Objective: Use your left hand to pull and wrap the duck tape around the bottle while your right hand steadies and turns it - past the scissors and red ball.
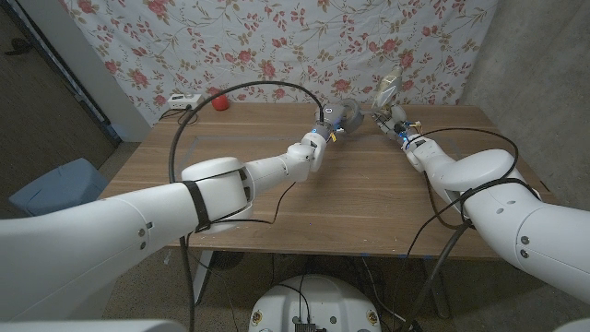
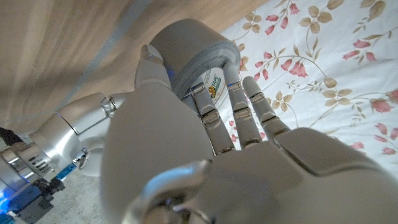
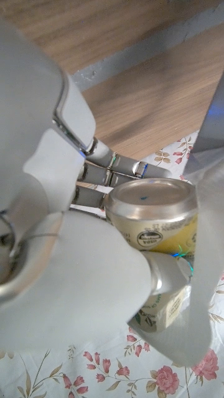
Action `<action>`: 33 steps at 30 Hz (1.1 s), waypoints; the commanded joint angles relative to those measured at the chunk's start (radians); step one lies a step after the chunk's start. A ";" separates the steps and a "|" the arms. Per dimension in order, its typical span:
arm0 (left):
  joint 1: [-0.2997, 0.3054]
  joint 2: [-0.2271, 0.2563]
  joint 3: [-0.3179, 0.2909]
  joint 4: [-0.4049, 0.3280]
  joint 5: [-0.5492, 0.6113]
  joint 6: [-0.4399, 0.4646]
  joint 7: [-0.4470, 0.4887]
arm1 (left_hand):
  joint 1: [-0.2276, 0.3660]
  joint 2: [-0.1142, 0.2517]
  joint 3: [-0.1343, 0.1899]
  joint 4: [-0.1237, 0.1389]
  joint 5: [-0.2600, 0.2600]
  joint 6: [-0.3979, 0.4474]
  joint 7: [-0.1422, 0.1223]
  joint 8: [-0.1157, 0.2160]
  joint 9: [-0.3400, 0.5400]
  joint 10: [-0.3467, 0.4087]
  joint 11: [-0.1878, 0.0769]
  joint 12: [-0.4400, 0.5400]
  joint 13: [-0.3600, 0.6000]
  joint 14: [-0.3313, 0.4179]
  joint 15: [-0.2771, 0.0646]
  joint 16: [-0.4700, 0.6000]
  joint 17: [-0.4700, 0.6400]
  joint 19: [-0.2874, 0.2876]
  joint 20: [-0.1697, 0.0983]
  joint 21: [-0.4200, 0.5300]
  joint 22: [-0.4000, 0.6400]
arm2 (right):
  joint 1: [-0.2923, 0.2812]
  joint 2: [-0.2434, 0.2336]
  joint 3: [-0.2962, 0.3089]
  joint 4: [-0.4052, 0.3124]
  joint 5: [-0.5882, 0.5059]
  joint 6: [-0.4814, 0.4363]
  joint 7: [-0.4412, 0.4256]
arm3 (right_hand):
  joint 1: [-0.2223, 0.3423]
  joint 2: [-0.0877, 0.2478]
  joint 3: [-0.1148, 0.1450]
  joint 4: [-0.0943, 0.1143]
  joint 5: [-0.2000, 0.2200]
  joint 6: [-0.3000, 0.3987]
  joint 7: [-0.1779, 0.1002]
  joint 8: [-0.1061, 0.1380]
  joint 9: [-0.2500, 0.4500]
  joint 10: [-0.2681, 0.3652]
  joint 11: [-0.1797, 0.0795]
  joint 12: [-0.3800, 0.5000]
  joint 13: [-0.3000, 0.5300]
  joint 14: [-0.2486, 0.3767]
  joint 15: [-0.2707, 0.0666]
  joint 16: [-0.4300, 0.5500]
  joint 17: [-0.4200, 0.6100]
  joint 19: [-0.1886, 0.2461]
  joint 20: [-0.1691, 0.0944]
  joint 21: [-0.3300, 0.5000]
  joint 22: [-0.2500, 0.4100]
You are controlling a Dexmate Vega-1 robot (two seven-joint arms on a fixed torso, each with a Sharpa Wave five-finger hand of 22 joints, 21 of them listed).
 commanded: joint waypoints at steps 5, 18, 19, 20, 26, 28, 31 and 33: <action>0.110 0.213 -0.100 -0.451 0.154 0.194 0.251 | 0.109 0.110 0.088 -0.026 0.018 0.093 -0.022 0.177 0.066 0.084 -0.086 0.147 0.331 0.072 -0.258 -0.002 0.022 0.016 -0.016 0.019 0.002 | 0.004 0.009 0.003 0.000 -0.009 0.000 -0.038 | 0.077 0.194 0.288 0.152 0.005 0.119 0.054 0.004 0.007 0.261 -0.087 0.074 0.223 0.471 -0.321 0.223 0.261 -0.016 -0.037 -0.001 0.000; 0.172 0.285 -0.204 -0.640 0.313 0.241 0.419 | 0.114 0.101 0.087 -0.026 0.028 0.104 -0.030 0.176 0.044 0.086 -0.086 0.158 0.370 0.081 -0.258 -0.001 0.051 0.034 -0.032 0.041 0.002 | 0.007 0.018 0.006 0.000 -0.022 0.000 -0.057 | 0.070 0.194 0.290 0.150 0.006 0.119 0.051 0.004 0.011 0.256 -0.089 0.072 0.227 0.468 -0.321 0.222 0.261 -0.020 -0.042 -0.002 0.001; 0.168 0.283 -0.210 -0.625 0.330 0.229 0.465 | 0.114 0.100 0.086 -0.026 0.028 0.103 -0.031 0.175 0.042 0.086 -0.086 0.158 0.372 0.081 -0.258 -0.001 0.053 0.037 -0.035 0.043 0.001 | 0.007 0.019 0.004 0.000 -0.022 0.002 -0.053 | 0.070 0.194 0.291 0.150 0.006 0.119 0.051 0.004 0.012 0.257 -0.089 0.071 0.224 0.468 -0.321 0.222 0.261 -0.019 -0.042 -0.002 0.001; 0.172 0.280 -0.218 -0.622 0.337 0.224 0.465 | 0.114 0.100 0.086 -0.026 0.029 0.102 -0.032 0.174 0.040 0.086 -0.086 0.158 0.374 0.081 -0.258 -0.002 0.055 0.037 -0.034 0.044 0.001 | 0.007 0.019 0.004 0.000 -0.022 0.002 -0.053 | 0.069 0.194 0.291 0.150 0.006 0.120 0.052 0.004 0.012 0.257 -0.089 0.071 0.225 0.468 -0.321 0.222 0.261 -0.019 -0.042 -0.001 0.001; 0.242 0.225 -0.393 -0.603 0.581 0.134 0.465 | 0.111 0.097 0.082 -0.022 0.033 0.100 -0.043 0.167 0.025 0.077 -0.086 0.155 0.390 0.078 -0.258 -0.008 0.066 0.050 -0.051 0.056 0.000 | 0.004 0.022 0.012 0.000 -0.002 -0.002 -0.027 | 0.067 0.194 0.293 0.148 0.006 0.121 0.051 0.003 0.013 0.259 -0.090 0.071 0.226 0.467 -0.321 0.222 0.261 -0.022 -0.041 -0.002 0.001; 0.256 0.212 -0.433 -0.599 0.622 0.104 0.465 | 0.107 0.095 0.079 -0.019 0.036 0.102 -0.054 0.166 0.018 0.070 -0.086 0.151 0.395 0.072 -0.258 -0.015 0.069 0.050 -0.052 0.059 -0.001 | 0.001 0.020 0.010 0.000 0.009 -0.001 0.000 | 0.067 0.194 0.294 0.147 0.007 0.122 0.051 0.003 0.013 0.260 -0.088 0.071 0.225 0.468 -0.321 0.222 0.261 -0.019 -0.041 -0.001 0.001; 0.264 0.203 -0.458 -0.592 0.653 0.095 0.465 | 0.104 0.094 0.077 -0.016 0.038 0.101 -0.059 0.163 0.013 0.066 -0.087 0.148 0.399 0.068 -0.258 -0.020 0.071 0.049 -0.056 0.060 -0.002 | -0.003 0.018 0.008 0.000 0.032 -0.002 0.042 | 0.067 0.194 0.295 0.145 0.007 0.124 0.054 0.004 0.013 0.261 -0.088 0.070 0.224 0.470 -0.321 0.223 0.261 -0.014 -0.037 0.001 0.001; 0.262 0.209 -0.457 -0.593 0.645 0.090 0.465 | 0.103 0.095 0.076 -0.014 0.040 0.101 -0.063 0.162 0.009 0.065 -0.088 0.147 0.402 0.068 -0.258 -0.022 0.073 0.049 -0.059 0.061 -0.003 | -0.008 0.013 0.000 0.000 0.044 0.000 0.071 | 0.067 0.194 0.296 0.144 0.007 0.123 0.054 0.003 0.013 0.262 -0.090 0.069 0.222 0.471 -0.321 0.223 0.261 -0.015 -0.037 0.001 0.001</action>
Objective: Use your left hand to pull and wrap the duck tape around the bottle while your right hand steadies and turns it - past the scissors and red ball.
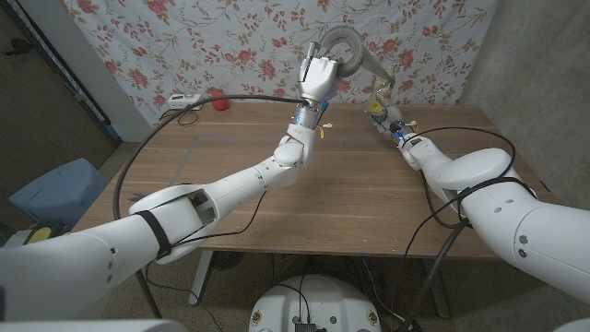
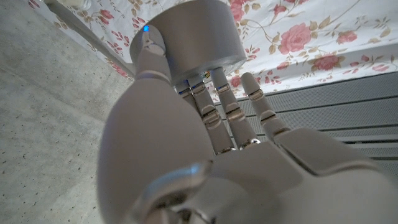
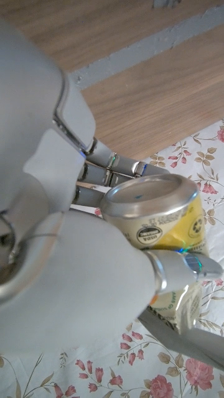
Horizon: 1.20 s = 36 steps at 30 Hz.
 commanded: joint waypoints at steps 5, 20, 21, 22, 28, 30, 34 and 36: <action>0.040 0.008 -0.113 -0.037 0.293 -0.109 0.076 | 0.082 0.102 0.021 0.040 0.042 0.088 -0.095 0.159 -0.015 0.071 -0.079 0.083 0.409 -0.007 -0.160 -0.017 0.013 0.001 -0.024 0.010 -0.003 | -0.017 -0.009 -0.013 0.000 0.075 -0.014 0.138 | 0.066 0.193 0.225 0.214 0.010 0.078 0.063 0.006 0.007 0.255 -0.097 0.071 0.226 0.472 -0.321 0.224 0.080 -0.003 -0.036 0.002 0.002; 0.028 0.048 -0.079 -0.064 0.194 -0.062 0.098 | 0.063 0.088 -0.010 0.061 0.085 0.100 -0.127 0.156 -0.043 0.074 -0.081 0.060 0.423 -0.019 -0.160 -0.054 0.022 0.001 -0.043 0.011 -0.015 | -0.010 -0.008 0.051 0.000 0.131 -0.066 0.225 | 0.061 0.193 0.229 0.209 0.011 0.073 0.060 0.010 0.027 0.255 -0.101 0.075 0.236 0.473 -0.321 0.226 0.081 0.002 -0.038 0.004 0.001; 0.037 0.036 -0.103 -0.054 0.210 -0.079 0.098 | 0.062 0.087 -0.012 0.062 0.089 0.100 -0.127 0.156 -0.044 0.071 -0.081 0.055 0.421 -0.019 -0.160 -0.057 0.022 0.002 -0.043 0.011 -0.016 | -0.012 -0.009 0.045 0.000 0.132 -0.065 0.248 | 0.060 0.193 0.229 0.209 0.011 0.073 0.060 0.010 0.028 0.257 -0.102 0.076 0.238 0.474 -0.321 0.227 0.081 0.002 -0.036 0.004 0.001; 0.047 0.022 -0.126 -0.045 0.225 -0.091 0.098 | 0.062 0.087 -0.015 0.063 0.093 0.101 -0.128 0.155 -0.047 0.071 -0.082 0.052 0.421 -0.019 -0.160 -0.060 0.023 0.002 -0.046 0.011 -0.017 | -0.014 -0.009 0.038 0.000 0.135 -0.065 0.272 | 0.060 0.193 0.230 0.209 0.011 0.074 0.061 0.011 0.029 0.256 -0.101 0.077 0.239 0.474 -0.321 0.227 0.081 0.004 -0.035 0.004 0.001; 0.092 -0.056 -0.262 0.003 0.304 -0.192 0.098 | 0.063 0.085 -0.024 0.068 0.109 0.101 -0.133 0.153 -0.055 0.074 -0.082 0.043 0.423 -0.017 -0.160 -0.069 0.026 0.003 -0.049 0.011 -0.019 | -0.028 -0.009 -0.035 0.000 0.156 -0.056 0.450 | 0.058 0.193 0.232 0.207 0.011 0.073 0.061 0.012 0.035 0.254 -0.102 0.077 0.243 0.475 -0.321 0.230 0.082 0.008 -0.037 0.005 0.000; 0.100 -0.074 -0.293 0.016 0.327 -0.211 0.098 | 0.063 0.085 -0.025 0.069 0.112 0.102 -0.133 0.153 -0.056 0.075 -0.082 0.041 0.423 -0.016 -0.160 -0.071 0.026 0.004 -0.049 0.012 -0.020 | -0.033 -0.010 -0.069 0.000 0.162 -0.049 0.513 | 0.058 0.193 0.232 0.206 0.011 0.073 0.068 0.012 0.037 0.254 -0.103 0.078 0.246 0.476 -0.321 0.232 0.083 0.009 -0.037 0.004 0.000; 0.105 -0.098 -0.332 0.036 0.327 -0.241 0.098 | 0.063 0.085 -0.031 0.072 0.122 0.102 -0.136 0.152 -0.059 0.078 -0.082 0.036 0.424 -0.014 -0.160 -0.076 0.028 0.004 -0.049 0.012 -0.021 | -0.042 -0.008 -0.131 0.000 0.181 -0.042 0.615 | 0.058 0.193 0.234 0.204 0.011 0.072 0.066 0.014 0.044 0.256 -0.105 0.079 0.247 0.476 -0.321 0.235 0.084 0.008 -0.036 0.004 0.000; 0.100 -0.099 -0.333 0.044 0.298 -0.251 0.098 | 0.064 0.083 -0.035 0.073 0.128 0.106 -0.132 0.153 -0.061 0.082 -0.083 0.034 0.426 -0.013 -0.160 -0.079 0.030 0.005 -0.050 0.012 -0.022 | -0.046 -0.006 -0.163 0.000 0.189 -0.038 0.655 | 0.057 0.193 0.235 0.203 0.011 0.072 0.066 0.013 0.045 0.255 -0.104 0.079 0.249 0.477 -0.321 0.237 0.084 0.008 -0.037 0.003 0.000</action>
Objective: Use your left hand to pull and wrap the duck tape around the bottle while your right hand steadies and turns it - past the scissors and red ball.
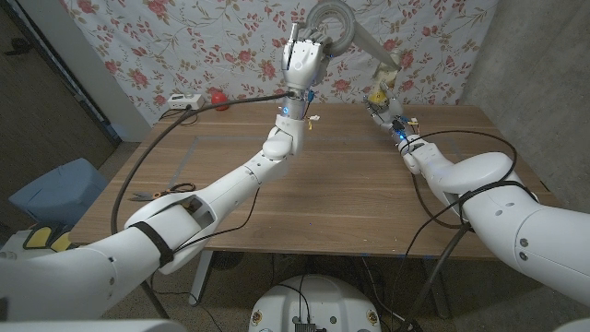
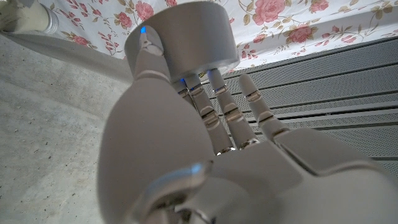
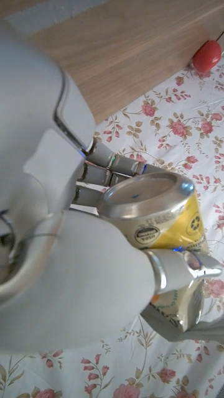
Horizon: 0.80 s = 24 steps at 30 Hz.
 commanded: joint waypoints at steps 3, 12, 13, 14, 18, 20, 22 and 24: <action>0.019 -0.060 -0.105 0.061 -0.032 -0.106 -0.001 | 0.066 0.082 0.011 0.024 0.134 0.099 -0.092 0.148 -0.003 0.090 -0.072 0.016 0.423 0.001 -0.173 -0.009 -0.002 0.005 -0.007 0.004 0.001 | -0.027 0.007 -0.190 0.000 0.052 0.020 0.327 | 0.057 0.194 0.225 0.213 0.003 0.070 0.063 0.009 0.008 0.254 -0.103 0.080 0.219 0.478 -0.321 0.238 0.007 0.004 -0.029 0.004 0.000; 0.007 -0.031 -0.048 0.054 -0.130 -0.104 -0.001 | 0.069 0.083 0.004 0.027 0.146 0.098 -0.093 0.144 -0.008 0.097 -0.072 0.009 0.425 0.006 -0.173 -0.014 0.003 0.005 -0.008 0.005 0.000 | -0.044 -0.003 -0.398 -0.005 0.194 0.034 0.388 | 0.054 0.194 0.227 0.211 0.002 0.072 0.064 0.008 0.011 0.254 -0.101 0.081 0.224 0.478 -0.321 0.244 0.007 0.004 -0.030 0.003 0.000; 0.008 -0.029 -0.044 0.053 -0.137 -0.104 -0.001 | 0.070 0.083 0.002 0.028 0.148 0.098 -0.093 0.144 -0.009 0.097 -0.072 0.006 0.423 0.007 -0.173 -0.016 0.003 0.006 -0.006 0.005 0.000 | -0.044 -0.007 -0.421 0.000 0.217 0.038 0.388 | 0.054 0.194 0.227 0.211 0.002 0.072 0.063 0.007 0.011 0.255 -0.103 0.080 0.221 0.477 -0.321 0.244 0.007 0.004 -0.030 0.002 0.000; 0.006 -0.024 -0.036 0.051 -0.146 -0.100 -0.001 | 0.070 0.083 0.001 0.029 0.150 0.098 -0.090 0.144 -0.009 0.100 -0.072 0.005 0.424 0.007 -0.173 -0.017 0.004 0.005 -0.007 0.005 0.000 | -0.043 -0.012 -0.444 0.007 0.236 0.043 0.391 | 0.053 0.194 0.228 0.211 0.002 0.072 0.063 0.007 0.011 0.254 -0.101 0.081 0.223 0.477 -0.320 0.244 0.007 0.003 -0.030 0.002 0.000; -0.003 -0.003 0.002 0.041 -0.182 -0.087 -0.001 | 0.071 0.083 -0.004 0.031 0.155 0.097 -0.090 0.143 -0.008 0.103 -0.072 0.001 0.424 0.008 -0.173 -0.020 0.006 0.005 -0.007 0.005 0.000 | -0.025 -0.031 -0.539 0.056 0.327 0.076 0.434 | 0.052 0.194 0.229 0.210 0.002 0.073 0.064 0.007 0.013 0.257 -0.102 0.079 0.221 0.476 -0.321 0.247 0.007 0.003 -0.030 0.002 0.000; -0.004 0.000 0.012 0.040 -0.188 -0.084 -0.001 | 0.072 0.083 -0.006 0.032 0.157 0.097 -0.090 0.143 -0.009 0.105 -0.072 -0.001 0.425 0.008 -0.173 -0.022 0.006 0.005 -0.007 0.005 -0.001 | -0.056 -0.084 -0.807 0.015 0.585 0.092 0.434 | 0.052 0.194 0.229 0.210 0.002 0.072 0.063 0.006 0.014 0.256 -0.102 0.079 0.221 0.476 -0.321 0.248 0.007 0.004 -0.031 0.002 0.000; -0.006 0.000 0.016 0.041 -0.191 -0.089 -0.001 | 0.072 0.083 -0.008 0.033 0.159 0.097 -0.091 0.142 -0.010 0.106 -0.072 -0.003 0.425 0.008 -0.172 -0.024 0.007 0.005 -0.007 0.005 -0.001 | -0.062 -0.146 -1.074 -0.010 0.808 0.131 0.434 | 0.051 0.194 0.230 0.209 0.002 0.073 0.064 0.005 0.014 0.255 -0.102 0.078 0.221 0.476 -0.321 0.249 0.007 0.005 -0.030 0.002 0.000; -0.006 0.001 0.018 0.040 -0.191 -0.095 -0.001 | 0.073 0.083 -0.011 0.034 0.163 0.097 -0.091 0.141 -0.011 0.103 -0.072 -0.010 0.421 0.008 -0.172 -0.027 0.008 0.005 -0.008 0.006 -0.001 | -0.052 -0.193 -1.288 -0.023 0.984 0.158 0.434 | 0.051 0.193 0.231 0.208 0.002 0.073 0.064 0.005 0.014 0.256 -0.102 0.077 0.220 0.475 -0.321 0.250 0.007 0.008 -0.031 0.002 0.000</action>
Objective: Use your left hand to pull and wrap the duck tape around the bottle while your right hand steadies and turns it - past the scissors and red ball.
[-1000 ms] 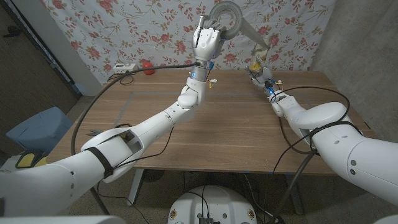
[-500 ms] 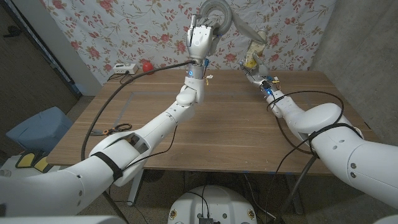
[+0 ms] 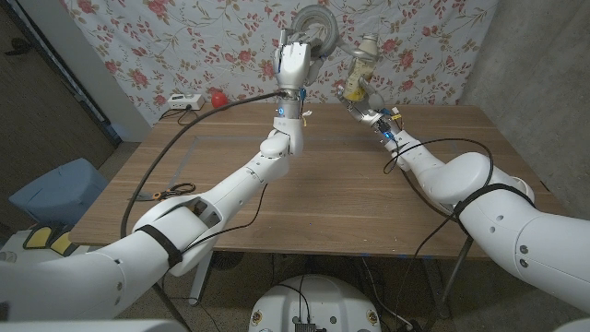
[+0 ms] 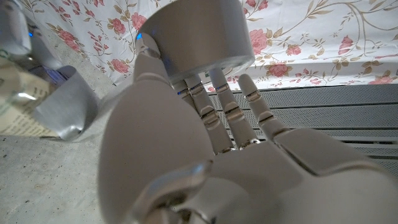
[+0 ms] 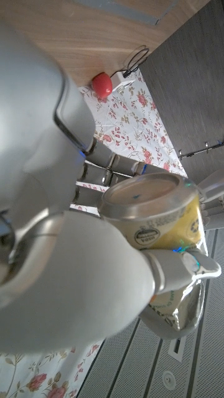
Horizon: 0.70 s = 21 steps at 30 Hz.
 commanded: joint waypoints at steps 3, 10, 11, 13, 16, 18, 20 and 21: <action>-0.003 0.011 0.031 -0.005 -0.040 -0.022 -0.001 | 0.074 0.083 0.004 0.017 0.164 0.100 -0.091 0.139 -0.001 0.085 -0.075 -0.009 0.295 0.005 -0.169 -0.009 0.004 0.001 -0.004 0.006 -0.001 | 0.019 -0.196 -1.075 -0.018 0.929 0.139 0.063 | 0.051 0.194 0.227 0.212 0.007 0.072 0.064 0.004 0.006 0.254 -0.102 0.076 0.220 0.475 -0.320 0.252 0.006 0.008 -0.030 0.002 0.000; -0.007 0.032 0.061 -0.025 -0.089 -0.035 -0.001 | 0.079 0.086 -0.007 0.023 0.176 0.100 -0.097 0.132 -0.008 0.083 -0.076 -0.035 0.282 0.011 -0.169 -0.018 0.008 0.001 -0.004 0.007 -0.001 | 0.045 -0.182 -1.135 0.034 0.825 0.111 0.007 | 0.051 0.195 0.230 0.209 0.007 0.066 0.074 0.004 0.016 0.254 -0.098 0.076 0.223 0.475 -0.320 0.257 0.007 0.013 -0.029 0.003 0.000; -0.009 0.035 0.068 -0.027 -0.093 -0.033 -0.001 | 0.080 0.086 -0.009 0.024 0.177 0.100 -0.097 0.131 -0.008 0.083 -0.076 -0.038 0.280 0.012 -0.169 -0.019 0.009 0.001 -0.005 0.007 -0.001 | 0.042 -0.181 -1.136 0.030 0.801 0.102 -0.007 | 0.052 0.195 0.231 0.209 0.007 0.065 0.074 0.003 0.017 0.254 -0.097 0.076 0.223 0.475 -0.320 0.257 0.007 0.014 -0.029 0.003 0.000; -0.006 0.030 0.062 -0.024 -0.088 -0.043 -0.001 | 0.081 0.086 -0.011 0.025 0.178 0.099 -0.097 0.130 -0.009 0.083 -0.076 -0.041 0.279 0.013 -0.168 -0.020 0.010 0.002 -0.005 0.007 -0.002 | 0.031 -0.184 -1.138 0.010 0.763 0.074 -0.034 | 0.052 0.195 0.232 0.208 0.007 0.065 0.076 0.004 0.019 0.257 -0.095 0.076 0.221 0.475 -0.320 0.258 0.007 0.015 -0.029 0.003 0.000; 0.006 0.006 0.025 -0.006 -0.054 -0.072 -0.001 | 0.090 0.088 -0.025 0.031 0.190 0.081 -0.102 0.116 -0.011 0.091 -0.076 -0.069 0.265 0.021 -0.168 -0.032 0.013 0.002 -0.006 0.007 -0.002 | 0.018 -0.183 -1.135 -0.018 0.680 0.032 -0.070 | 0.052 0.196 0.234 0.206 0.006 0.063 0.078 0.002 0.021 0.255 -0.094 0.077 0.225 0.475 -0.320 0.261 0.007 0.018 -0.029 0.003 -0.001; 0.017 -0.021 -0.014 0.014 -0.015 -0.105 -0.001 | 0.093 0.090 -0.028 0.032 0.192 0.082 -0.103 0.115 -0.011 0.088 -0.076 -0.079 0.258 0.025 -0.169 -0.032 0.014 0.003 -0.005 0.007 -0.002 | 0.013 -0.169 -1.123 -0.018 0.626 0.010 -0.093 | 0.053 0.196 0.235 0.205 0.006 0.064 0.082 0.002 0.022 0.258 -0.093 0.076 0.222 0.476 -0.320 0.263 0.007 0.021 -0.027 0.004 -0.001; 0.013 -0.030 -0.020 0.029 -0.006 -0.127 -0.001 | 0.098 0.092 -0.029 0.032 0.193 0.082 -0.104 0.113 -0.012 0.088 -0.076 -0.088 0.251 0.030 -0.169 -0.033 0.016 0.006 -0.005 0.008 -0.002 | 0.010 -0.154 -1.112 -0.018 0.573 -0.003 -0.106 | 0.053 0.197 0.236 0.204 0.006 0.063 0.085 0.001 0.022 0.257 -0.092 0.077 0.226 0.476 -0.320 0.265 0.007 0.024 -0.026 0.005 -0.001; 0.013 -0.037 -0.024 0.035 -0.003 -0.133 -0.001 | 0.100 0.092 -0.029 0.032 0.194 0.082 -0.104 0.113 -0.012 0.089 -0.076 -0.090 0.250 0.031 -0.169 -0.033 0.017 0.006 -0.006 0.009 -0.002 | 0.009 -0.146 -1.105 -0.018 0.548 -0.010 -0.108 | 0.053 0.197 0.237 0.204 0.006 0.063 0.083 0.001 0.022 0.253 -0.092 0.078 0.230 0.476 -0.320 0.266 0.007 0.024 -0.027 0.005 -0.001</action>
